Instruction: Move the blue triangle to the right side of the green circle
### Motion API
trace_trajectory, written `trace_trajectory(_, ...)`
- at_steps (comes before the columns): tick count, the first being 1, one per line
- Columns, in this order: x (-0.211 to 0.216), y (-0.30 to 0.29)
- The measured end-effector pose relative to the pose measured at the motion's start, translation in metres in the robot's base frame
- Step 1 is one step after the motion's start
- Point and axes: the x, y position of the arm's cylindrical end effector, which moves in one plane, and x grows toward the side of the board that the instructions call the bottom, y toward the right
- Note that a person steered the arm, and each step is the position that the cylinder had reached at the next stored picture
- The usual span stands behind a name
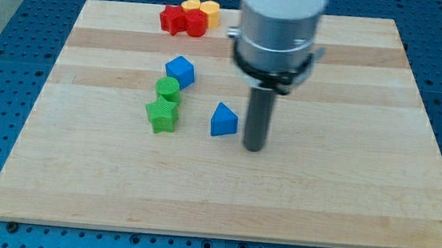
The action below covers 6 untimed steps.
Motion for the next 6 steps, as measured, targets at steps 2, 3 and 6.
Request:
trace_trajectory(2,-0.041,-0.022)
trace_trajectory(3,-0.060,-0.007)
trace_trajectory(6,-0.060,0.006)
